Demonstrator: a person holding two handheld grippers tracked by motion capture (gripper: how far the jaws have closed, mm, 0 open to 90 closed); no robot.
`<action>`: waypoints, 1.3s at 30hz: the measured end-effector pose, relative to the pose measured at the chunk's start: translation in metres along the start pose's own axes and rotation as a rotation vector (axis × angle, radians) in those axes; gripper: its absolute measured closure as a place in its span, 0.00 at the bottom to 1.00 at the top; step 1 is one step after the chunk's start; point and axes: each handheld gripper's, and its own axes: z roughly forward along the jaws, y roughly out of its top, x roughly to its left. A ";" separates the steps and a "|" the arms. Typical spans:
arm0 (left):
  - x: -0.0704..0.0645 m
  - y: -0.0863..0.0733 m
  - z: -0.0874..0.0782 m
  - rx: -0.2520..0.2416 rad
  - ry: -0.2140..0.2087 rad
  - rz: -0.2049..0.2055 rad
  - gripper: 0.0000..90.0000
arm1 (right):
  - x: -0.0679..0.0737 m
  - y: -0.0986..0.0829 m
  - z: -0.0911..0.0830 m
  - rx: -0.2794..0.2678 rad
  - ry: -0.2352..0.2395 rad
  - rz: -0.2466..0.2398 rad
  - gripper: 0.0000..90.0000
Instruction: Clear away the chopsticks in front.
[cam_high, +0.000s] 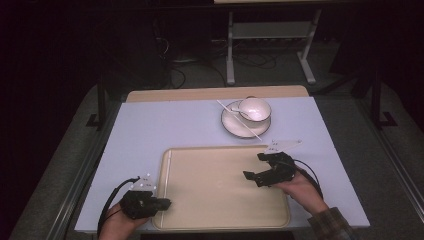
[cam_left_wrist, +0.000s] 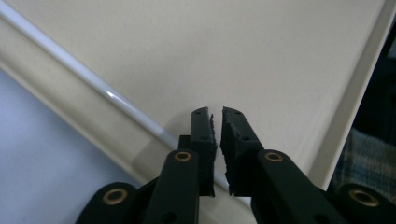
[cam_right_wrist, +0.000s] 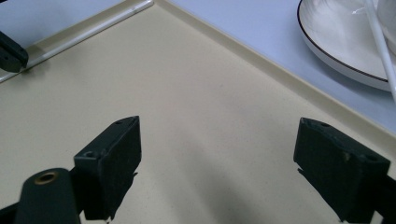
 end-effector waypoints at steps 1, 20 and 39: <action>0.001 0.001 0.000 -0.012 0.001 -0.005 0.88 | 0.000 0.001 0.000 -0.002 0.001 -0.003 0.16; 0.025 0.014 -0.009 -0.240 0.112 0.044 0.29 | -0.006 0.013 -0.003 0.034 -0.011 -0.032 0.15; 0.039 0.001 -0.024 -0.287 0.176 0.031 0.15 | -0.057 0.047 0.010 0.180 -0.107 0.031 0.46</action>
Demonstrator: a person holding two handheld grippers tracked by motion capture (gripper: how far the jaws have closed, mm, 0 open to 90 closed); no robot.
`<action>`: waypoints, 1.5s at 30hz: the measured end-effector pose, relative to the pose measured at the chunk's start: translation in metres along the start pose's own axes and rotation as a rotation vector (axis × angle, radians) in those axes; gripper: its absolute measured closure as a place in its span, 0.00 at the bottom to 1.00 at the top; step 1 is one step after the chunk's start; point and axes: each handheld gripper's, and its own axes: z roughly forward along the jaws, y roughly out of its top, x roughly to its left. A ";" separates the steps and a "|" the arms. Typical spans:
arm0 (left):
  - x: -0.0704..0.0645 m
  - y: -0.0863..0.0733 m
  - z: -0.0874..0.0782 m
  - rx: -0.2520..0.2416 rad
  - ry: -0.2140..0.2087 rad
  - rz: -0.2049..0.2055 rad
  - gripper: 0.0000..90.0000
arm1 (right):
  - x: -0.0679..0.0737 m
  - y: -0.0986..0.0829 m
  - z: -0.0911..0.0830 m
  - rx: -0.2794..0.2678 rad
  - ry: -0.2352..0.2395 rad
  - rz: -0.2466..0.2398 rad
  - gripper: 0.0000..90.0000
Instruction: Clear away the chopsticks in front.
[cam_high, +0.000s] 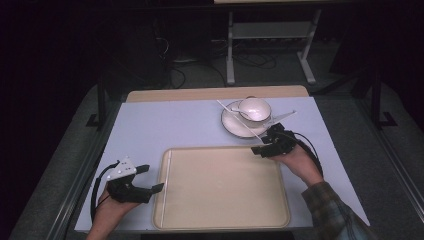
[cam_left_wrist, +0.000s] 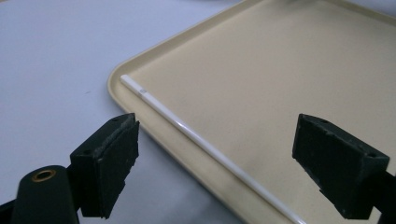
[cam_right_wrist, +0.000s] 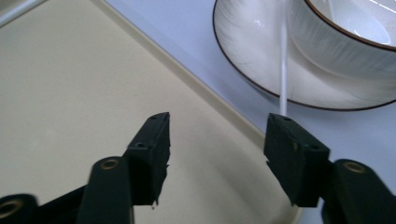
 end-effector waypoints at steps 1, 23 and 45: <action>0.001 -0.001 -0.001 0.000 0.003 -0.002 0.15 | -0.002 0.002 0.002 0.005 -0.001 0.001 0.48; 0.001 -0.003 -0.004 0.003 0.011 0.006 0.16 | -0.028 0.041 0.035 0.045 -0.054 0.056 0.86; 0.000 -0.003 -0.004 0.004 0.008 0.010 0.16 | -0.037 0.041 0.054 0.078 -0.109 0.064 0.90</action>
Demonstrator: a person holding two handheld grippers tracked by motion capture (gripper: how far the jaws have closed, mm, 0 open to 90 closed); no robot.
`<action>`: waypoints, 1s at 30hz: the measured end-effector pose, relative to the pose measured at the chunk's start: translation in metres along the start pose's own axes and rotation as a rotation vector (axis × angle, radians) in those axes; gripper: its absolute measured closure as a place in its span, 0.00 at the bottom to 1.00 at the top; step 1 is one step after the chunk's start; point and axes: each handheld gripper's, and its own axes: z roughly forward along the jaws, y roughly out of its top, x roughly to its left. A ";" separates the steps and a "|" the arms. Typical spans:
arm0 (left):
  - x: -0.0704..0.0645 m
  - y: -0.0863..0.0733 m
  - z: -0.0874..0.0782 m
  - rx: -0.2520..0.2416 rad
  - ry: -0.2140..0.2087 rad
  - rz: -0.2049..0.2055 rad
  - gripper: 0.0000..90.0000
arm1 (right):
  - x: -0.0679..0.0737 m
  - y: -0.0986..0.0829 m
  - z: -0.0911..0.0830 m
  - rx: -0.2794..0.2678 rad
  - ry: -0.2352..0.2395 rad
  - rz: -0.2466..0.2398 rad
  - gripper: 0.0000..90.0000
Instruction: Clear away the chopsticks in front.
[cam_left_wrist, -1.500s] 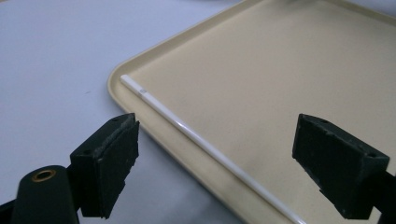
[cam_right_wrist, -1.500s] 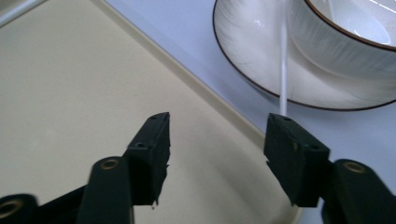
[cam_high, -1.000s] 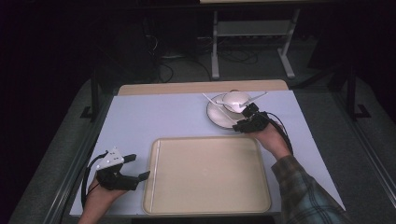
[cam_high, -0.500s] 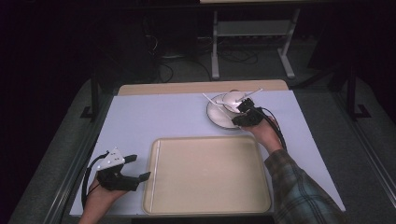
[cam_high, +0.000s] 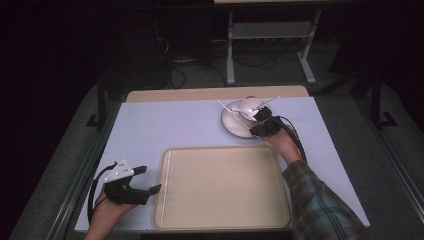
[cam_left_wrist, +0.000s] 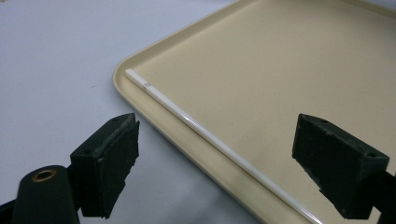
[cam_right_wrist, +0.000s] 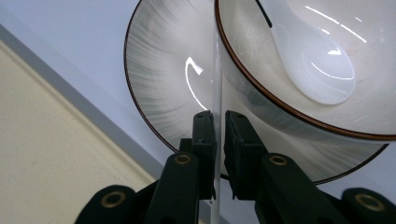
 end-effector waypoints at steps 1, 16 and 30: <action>0.000 0.000 0.000 0.000 0.000 0.000 0.16 | 0.000 0.000 0.001 0.001 0.000 0.002 0.91; 0.000 0.000 0.000 0.005 -0.001 0.002 0.16 | -0.001 -0.002 0.005 0.002 0.013 0.022 0.95; 0.000 0.000 0.001 0.007 0.002 0.003 0.16 | 0.016 -0.004 -0.017 -0.063 0.089 -0.026 0.95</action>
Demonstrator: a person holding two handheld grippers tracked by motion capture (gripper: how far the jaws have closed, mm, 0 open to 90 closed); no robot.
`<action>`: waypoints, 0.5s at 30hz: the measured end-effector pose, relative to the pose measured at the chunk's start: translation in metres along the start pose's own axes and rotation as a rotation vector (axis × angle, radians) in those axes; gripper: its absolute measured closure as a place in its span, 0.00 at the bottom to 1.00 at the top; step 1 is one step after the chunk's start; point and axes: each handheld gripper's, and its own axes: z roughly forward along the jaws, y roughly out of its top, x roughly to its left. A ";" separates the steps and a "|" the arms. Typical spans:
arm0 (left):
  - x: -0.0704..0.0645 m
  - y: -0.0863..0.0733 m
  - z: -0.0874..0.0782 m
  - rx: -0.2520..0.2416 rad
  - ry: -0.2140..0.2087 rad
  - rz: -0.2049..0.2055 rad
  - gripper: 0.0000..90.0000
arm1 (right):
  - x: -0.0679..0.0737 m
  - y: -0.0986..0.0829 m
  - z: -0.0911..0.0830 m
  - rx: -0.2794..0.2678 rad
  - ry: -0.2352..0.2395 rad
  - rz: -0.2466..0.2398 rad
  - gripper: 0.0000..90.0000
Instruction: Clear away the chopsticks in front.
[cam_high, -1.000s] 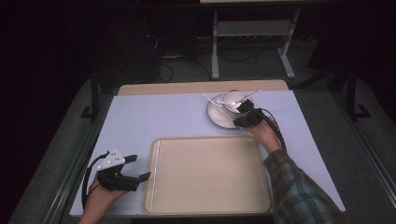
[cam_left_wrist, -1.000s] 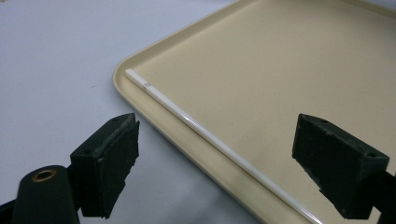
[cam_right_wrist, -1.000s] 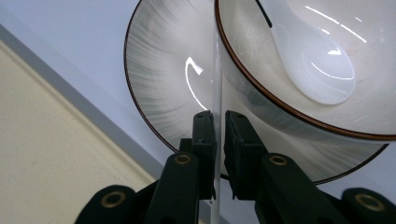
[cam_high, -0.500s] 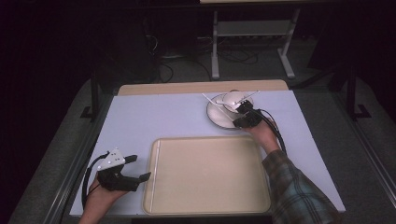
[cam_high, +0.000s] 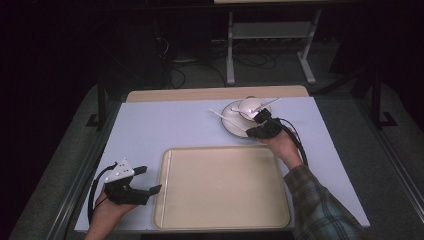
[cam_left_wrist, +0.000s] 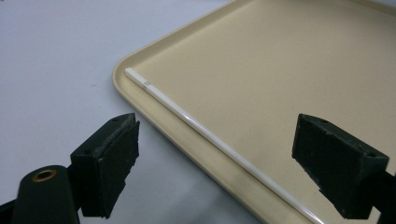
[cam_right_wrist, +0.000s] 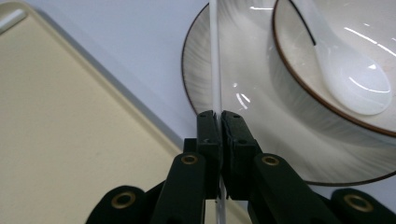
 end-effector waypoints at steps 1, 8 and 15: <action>0.000 0.000 0.000 0.000 0.001 0.000 0.16 | 0.002 -0.001 -0.002 0.001 0.004 -0.003 0.96; 0.000 0.000 0.000 0.002 0.003 0.002 0.16 | 0.013 -0.013 -0.014 -0.037 0.029 -0.025 0.96; 0.000 0.000 0.001 0.003 0.005 0.002 0.16 | 0.026 -0.025 -0.027 -0.055 0.063 -0.044 0.96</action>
